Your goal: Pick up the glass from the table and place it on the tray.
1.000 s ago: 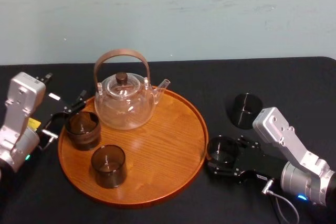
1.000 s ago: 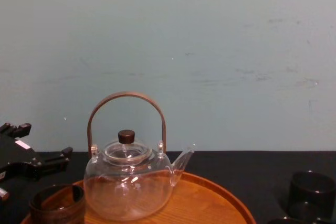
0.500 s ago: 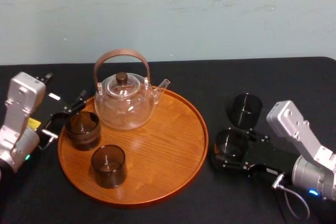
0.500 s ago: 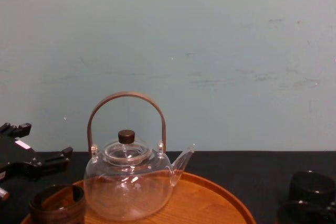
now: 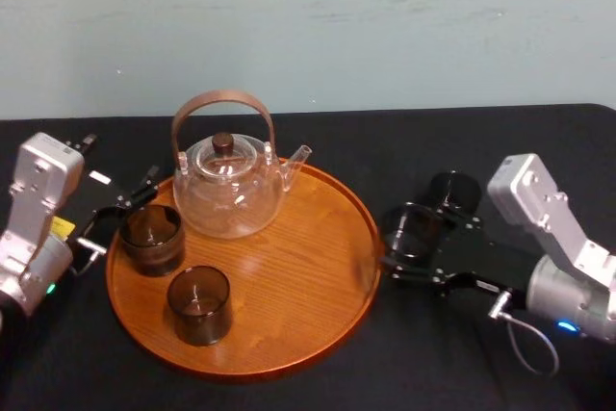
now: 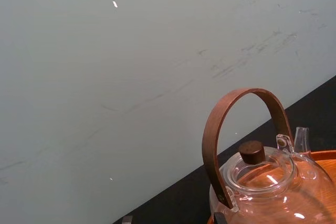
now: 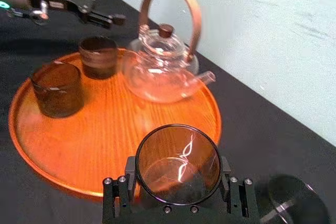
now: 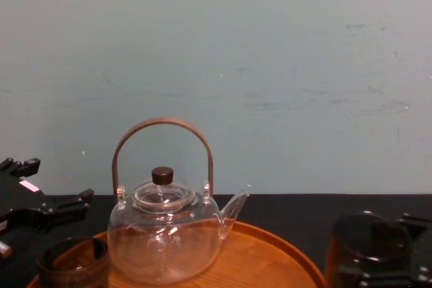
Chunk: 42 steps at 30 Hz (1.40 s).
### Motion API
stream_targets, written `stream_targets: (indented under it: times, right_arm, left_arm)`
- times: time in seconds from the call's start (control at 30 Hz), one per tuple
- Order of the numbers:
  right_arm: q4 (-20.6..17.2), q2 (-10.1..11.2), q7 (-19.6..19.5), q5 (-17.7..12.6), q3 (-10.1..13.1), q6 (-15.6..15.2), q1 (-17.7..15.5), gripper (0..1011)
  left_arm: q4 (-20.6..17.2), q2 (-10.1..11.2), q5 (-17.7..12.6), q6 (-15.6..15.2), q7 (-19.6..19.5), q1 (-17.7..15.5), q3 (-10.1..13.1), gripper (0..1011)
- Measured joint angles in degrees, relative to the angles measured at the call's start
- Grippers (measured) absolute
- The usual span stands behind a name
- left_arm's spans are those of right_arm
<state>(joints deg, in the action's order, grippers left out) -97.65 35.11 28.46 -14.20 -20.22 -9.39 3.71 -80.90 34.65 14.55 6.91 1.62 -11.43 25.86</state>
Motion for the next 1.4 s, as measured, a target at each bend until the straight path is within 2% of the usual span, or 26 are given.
stream_targets:
  times: [0.33,0.77,1.4]
  right_arm:
    - [1.95,-2.91,1.54,0.41,-4.51,0.86,3.77,912]
    - [3.82,-5.77,2.77,0.61,-9.31,2.07,6.17,912]
    - [7.99,-8.51,3.39,0.59,-13.06,4.49,7.23,912]
  left_arm:
    - [0.0,0.0,0.0,0.0,0.0,0.0,0.0,1001]
    - [0.0,0.0,0.0,0.0,0.0,0.0,0.0,1001]
    - [0.0,0.0,0.0,0.0,0.0,0.0,0.0,1001]
